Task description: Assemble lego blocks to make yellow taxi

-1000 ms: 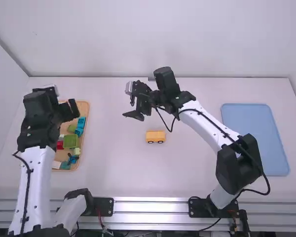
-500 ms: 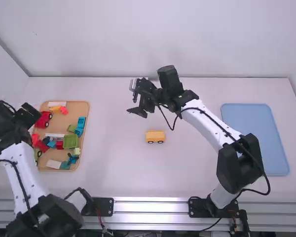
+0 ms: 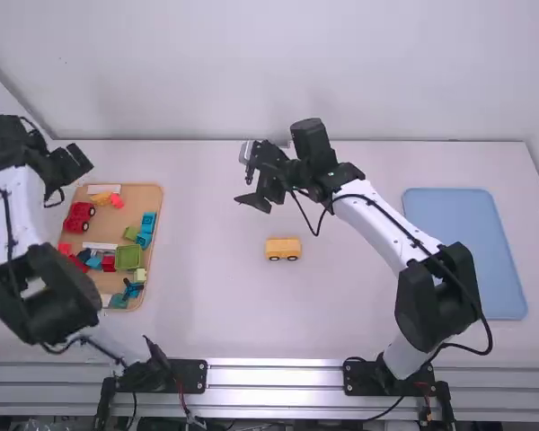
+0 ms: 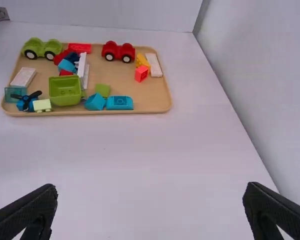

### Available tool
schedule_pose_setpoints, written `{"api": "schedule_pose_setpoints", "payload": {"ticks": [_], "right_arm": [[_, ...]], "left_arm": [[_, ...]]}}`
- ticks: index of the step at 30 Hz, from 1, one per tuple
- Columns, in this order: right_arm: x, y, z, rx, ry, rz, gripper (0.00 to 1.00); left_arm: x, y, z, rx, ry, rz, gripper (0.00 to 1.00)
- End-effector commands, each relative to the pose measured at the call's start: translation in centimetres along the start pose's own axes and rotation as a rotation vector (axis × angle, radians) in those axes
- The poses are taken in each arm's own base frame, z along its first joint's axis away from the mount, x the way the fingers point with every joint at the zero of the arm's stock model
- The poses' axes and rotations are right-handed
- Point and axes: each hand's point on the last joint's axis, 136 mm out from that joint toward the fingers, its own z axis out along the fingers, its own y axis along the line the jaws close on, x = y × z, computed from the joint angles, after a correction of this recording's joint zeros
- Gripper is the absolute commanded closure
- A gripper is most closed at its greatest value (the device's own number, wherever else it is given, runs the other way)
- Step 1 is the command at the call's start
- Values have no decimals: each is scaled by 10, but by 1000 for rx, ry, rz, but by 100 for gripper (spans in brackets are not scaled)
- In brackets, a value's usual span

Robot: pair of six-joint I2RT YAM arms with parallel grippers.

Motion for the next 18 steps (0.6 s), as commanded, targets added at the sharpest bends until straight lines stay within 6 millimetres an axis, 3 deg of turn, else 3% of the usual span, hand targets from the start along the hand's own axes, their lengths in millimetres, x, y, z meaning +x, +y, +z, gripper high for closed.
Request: {"api": "schedule_pose_setpoints", "payload": {"ticks": [1, 8, 12, 16, 18], "right_arm": [[-18, -4, -7, 18, -23, -25, 1], [-6, -11, -7, 64, 37, -8, 1], [-5, -10, -7, 61, 43, -1, 1], [-4, -10, -7, 60, 44, 1, 1], [-4, -10, -7, 60, 46, 1, 1]], "left_arm": [[-14, -8, 22, -20, 45, 29, 1], [-11, -7, 81, -62, 235, -58, 1], [8, 4, 124, -107, 333, -121, 1], [24, 11, 145, -146, 378, -163, 1], [34, 25, 154, -227, 391, -212, 1]]}}
